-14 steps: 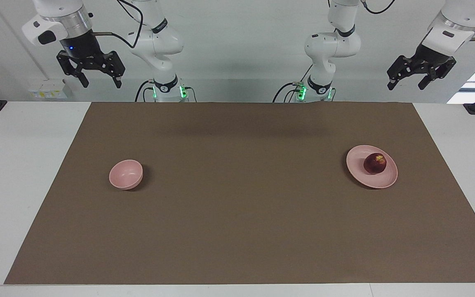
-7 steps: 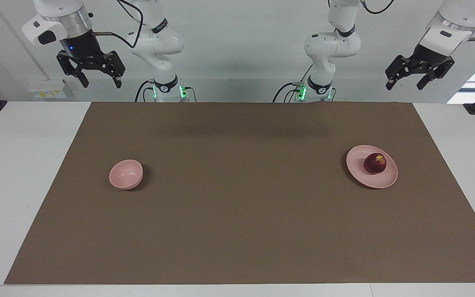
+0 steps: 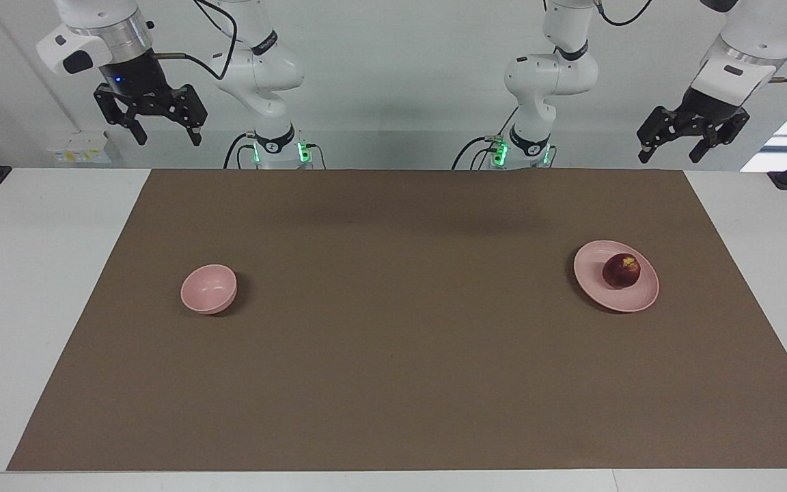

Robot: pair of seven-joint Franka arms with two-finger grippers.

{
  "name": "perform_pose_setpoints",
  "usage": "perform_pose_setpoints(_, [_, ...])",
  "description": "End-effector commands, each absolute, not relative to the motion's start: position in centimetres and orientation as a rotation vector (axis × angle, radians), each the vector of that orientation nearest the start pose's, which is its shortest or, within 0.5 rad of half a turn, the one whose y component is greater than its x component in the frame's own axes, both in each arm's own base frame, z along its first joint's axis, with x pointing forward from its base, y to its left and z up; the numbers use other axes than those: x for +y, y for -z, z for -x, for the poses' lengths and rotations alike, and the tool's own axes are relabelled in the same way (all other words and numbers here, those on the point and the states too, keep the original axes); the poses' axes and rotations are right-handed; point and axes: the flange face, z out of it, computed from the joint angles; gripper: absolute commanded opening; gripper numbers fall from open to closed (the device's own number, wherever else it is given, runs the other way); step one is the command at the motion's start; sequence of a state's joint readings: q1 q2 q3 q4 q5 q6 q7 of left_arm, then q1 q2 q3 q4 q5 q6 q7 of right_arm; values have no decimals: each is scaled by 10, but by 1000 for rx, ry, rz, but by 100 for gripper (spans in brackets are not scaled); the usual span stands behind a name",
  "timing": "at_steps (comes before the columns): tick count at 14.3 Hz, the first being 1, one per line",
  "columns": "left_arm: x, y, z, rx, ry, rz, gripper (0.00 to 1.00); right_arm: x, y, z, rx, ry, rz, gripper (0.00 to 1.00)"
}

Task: Move apple from plate to bowl

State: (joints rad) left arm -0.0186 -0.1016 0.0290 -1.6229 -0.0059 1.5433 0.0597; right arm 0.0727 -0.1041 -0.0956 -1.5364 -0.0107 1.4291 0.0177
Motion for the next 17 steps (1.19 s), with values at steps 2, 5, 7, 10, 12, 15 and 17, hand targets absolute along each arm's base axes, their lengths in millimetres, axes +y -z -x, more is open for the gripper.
perform_pose_setpoints(2, [46,-593,-525,104,83,3147,100,-18,-684,-506,94,-13,3146,100])
perform_pose_setpoints(5, [64,-551,-543,109,227,3124,100,-18,-684,-506,94,-13,3146,100])
perform_pose_setpoints(7, [67,-524,-551,182,201,3118,100,-18,-684,-506,94,-15,3146,100])
perform_pose_setpoints(10, [70,-478,-551,170,177,3149,100,-18,-683,-506,94,-18,3146,100])
perform_pose_setpoints(12, [68,-449,-543,174,147,3155,100,-18,-684,-505,94,-15,3146,100])
perform_pose_setpoints(15, [67,-420,-535,173,137,3155,100,-18,-684,-505,94,-15,3146,100])
perform_pose_setpoints(17, [69,-396,-535,164,166,3145,100,-19,-684,-505,97,-15,3146,100])
